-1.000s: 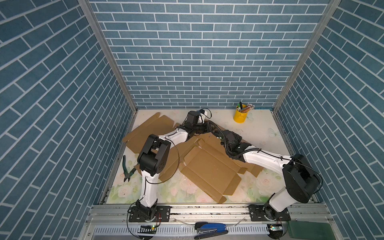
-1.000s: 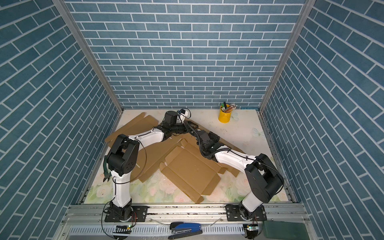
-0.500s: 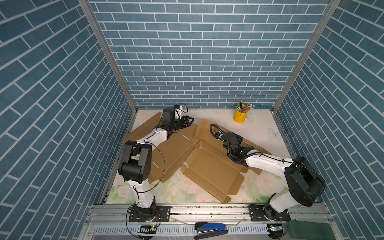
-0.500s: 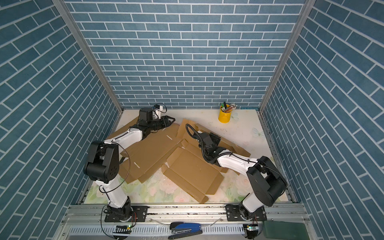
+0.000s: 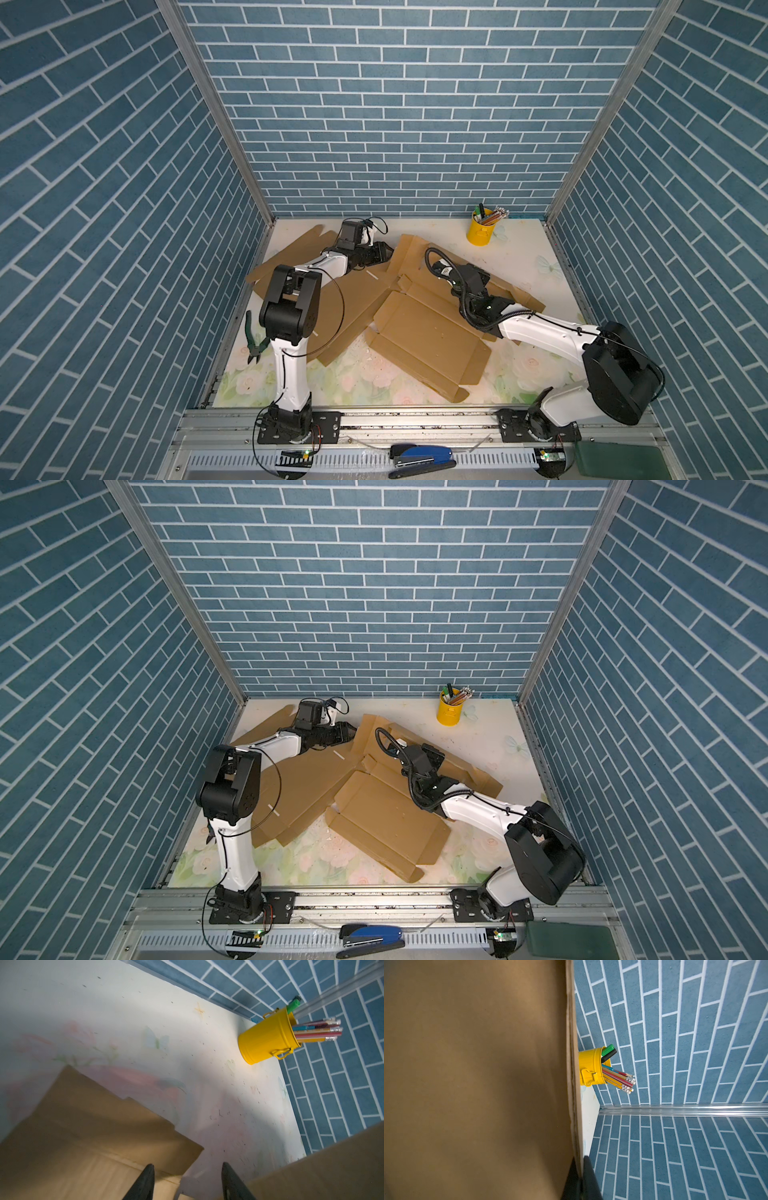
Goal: Fold the paper box
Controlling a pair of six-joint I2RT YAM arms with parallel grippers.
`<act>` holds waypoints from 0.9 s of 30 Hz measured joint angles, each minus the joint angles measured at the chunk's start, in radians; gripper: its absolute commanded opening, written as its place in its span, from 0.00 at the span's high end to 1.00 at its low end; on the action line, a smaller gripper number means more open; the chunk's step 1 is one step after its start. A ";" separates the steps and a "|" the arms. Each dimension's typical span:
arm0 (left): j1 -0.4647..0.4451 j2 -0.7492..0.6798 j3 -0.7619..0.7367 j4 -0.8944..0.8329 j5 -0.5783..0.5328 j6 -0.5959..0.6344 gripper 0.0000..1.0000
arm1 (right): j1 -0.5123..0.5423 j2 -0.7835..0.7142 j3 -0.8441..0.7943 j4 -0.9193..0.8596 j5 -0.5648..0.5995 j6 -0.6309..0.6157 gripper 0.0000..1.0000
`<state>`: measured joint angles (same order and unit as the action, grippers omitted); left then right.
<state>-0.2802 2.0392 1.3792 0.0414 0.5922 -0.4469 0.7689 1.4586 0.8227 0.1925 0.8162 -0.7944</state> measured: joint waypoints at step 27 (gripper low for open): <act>-0.092 -0.163 -0.360 0.117 -0.026 0.043 0.46 | 0.183 0.003 -0.206 0.298 0.158 -0.202 1.00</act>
<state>-0.3717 1.8763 1.0187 0.1589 0.5663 -0.4034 0.9520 1.4620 0.6170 0.4900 0.9737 -0.9966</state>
